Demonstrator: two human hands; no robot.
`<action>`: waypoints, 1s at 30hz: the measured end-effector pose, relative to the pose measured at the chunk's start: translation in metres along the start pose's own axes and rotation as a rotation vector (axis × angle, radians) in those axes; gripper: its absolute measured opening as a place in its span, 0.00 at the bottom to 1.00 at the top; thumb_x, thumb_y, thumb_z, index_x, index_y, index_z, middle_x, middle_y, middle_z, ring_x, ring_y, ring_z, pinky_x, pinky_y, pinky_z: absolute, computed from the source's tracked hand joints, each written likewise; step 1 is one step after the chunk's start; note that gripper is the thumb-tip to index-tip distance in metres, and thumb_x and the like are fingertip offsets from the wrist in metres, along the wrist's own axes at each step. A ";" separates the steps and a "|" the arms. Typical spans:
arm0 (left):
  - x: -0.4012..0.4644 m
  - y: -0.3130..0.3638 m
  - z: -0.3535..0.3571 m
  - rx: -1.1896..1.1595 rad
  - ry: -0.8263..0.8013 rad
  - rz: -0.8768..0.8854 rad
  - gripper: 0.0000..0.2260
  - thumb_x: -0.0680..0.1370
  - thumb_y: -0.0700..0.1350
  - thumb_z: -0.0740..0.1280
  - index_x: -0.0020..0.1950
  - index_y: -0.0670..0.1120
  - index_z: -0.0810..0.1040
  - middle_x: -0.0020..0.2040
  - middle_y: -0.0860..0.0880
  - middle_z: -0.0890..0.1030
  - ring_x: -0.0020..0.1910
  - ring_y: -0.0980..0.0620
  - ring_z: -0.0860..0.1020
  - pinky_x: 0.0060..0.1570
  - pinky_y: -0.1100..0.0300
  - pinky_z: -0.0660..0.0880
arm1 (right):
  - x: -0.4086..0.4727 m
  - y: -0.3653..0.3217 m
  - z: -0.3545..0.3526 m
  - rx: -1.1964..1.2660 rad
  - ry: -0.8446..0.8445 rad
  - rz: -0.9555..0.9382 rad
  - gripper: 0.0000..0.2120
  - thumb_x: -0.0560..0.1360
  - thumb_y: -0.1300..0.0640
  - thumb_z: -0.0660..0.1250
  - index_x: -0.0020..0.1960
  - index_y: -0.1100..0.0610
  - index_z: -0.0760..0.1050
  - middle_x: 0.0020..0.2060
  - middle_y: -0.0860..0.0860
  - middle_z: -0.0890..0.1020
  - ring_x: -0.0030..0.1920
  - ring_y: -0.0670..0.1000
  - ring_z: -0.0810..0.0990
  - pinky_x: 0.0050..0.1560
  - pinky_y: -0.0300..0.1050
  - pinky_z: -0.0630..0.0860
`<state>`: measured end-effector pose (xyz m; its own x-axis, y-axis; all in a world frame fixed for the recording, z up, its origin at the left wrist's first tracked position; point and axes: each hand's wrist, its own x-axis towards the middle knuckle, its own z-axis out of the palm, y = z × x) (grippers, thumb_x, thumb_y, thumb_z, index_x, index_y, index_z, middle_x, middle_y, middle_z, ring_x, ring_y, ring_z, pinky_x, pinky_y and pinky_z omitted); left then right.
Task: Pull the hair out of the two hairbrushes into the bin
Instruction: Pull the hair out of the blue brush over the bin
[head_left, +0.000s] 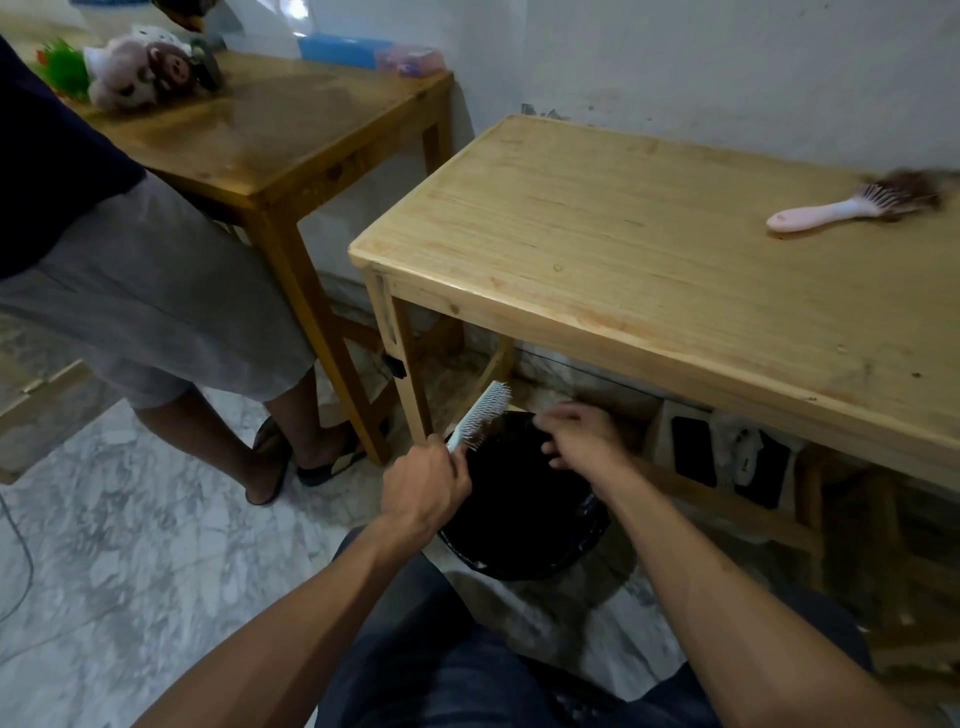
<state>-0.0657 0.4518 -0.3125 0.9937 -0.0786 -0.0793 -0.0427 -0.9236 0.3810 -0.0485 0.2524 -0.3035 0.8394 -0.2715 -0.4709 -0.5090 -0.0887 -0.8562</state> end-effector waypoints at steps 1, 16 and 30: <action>0.001 0.004 0.003 -0.026 -0.004 -0.001 0.18 0.83 0.56 0.55 0.51 0.43 0.75 0.41 0.44 0.82 0.37 0.42 0.82 0.40 0.46 0.81 | -0.004 0.001 0.007 -0.043 -0.049 -0.020 0.06 0.78 0.52 0.69 0.51 0.54 0.80 0.40 0.51 0.83 0.33 0.47 0.78 0.31 0.39 0.75; 0.005 -0.015 0.003 -0.044 -0.026 -0.172 0.18 0.84 0.55 0.56 0.48 0.42 0.75 0.41 0.44 0.80 0.38 0.44 0.79 0.37 0.53 0.76 | 0.006 0.006 -0.022 0.099 0.143 0.050 0.10 0.78 0.52 0.71 0.45 0.59 0.83 0.31 0.51 0.81 0.29 0.47 0.75 0.29 0.38 0.72; 0.003 0.016 0.008 -0.132 -0.150 -0.016 0.11 0.79 0.47 0.62 0.57 0.42 0.72 0.49 0.42 0.81 0.41 0.44 0.78 0.38 0.53 0.72 | -0.013 0.000 0.029 -0.310 -0.085 -0.204 0.08 0.71 0.48 0.77 0.41 0.51 0.82 0.30 0.46 0.82 0.29 0.44 0.79 0.29 0.37 0.74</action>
<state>-0.0644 0.4334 -0.3140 0.9671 -0.1290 -0.2191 -0.0037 -0.8688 0.4951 -0.0533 0.2839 -0.3033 0.9355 -0.1387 -0.3249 -0.3527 -0.4218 -0.8353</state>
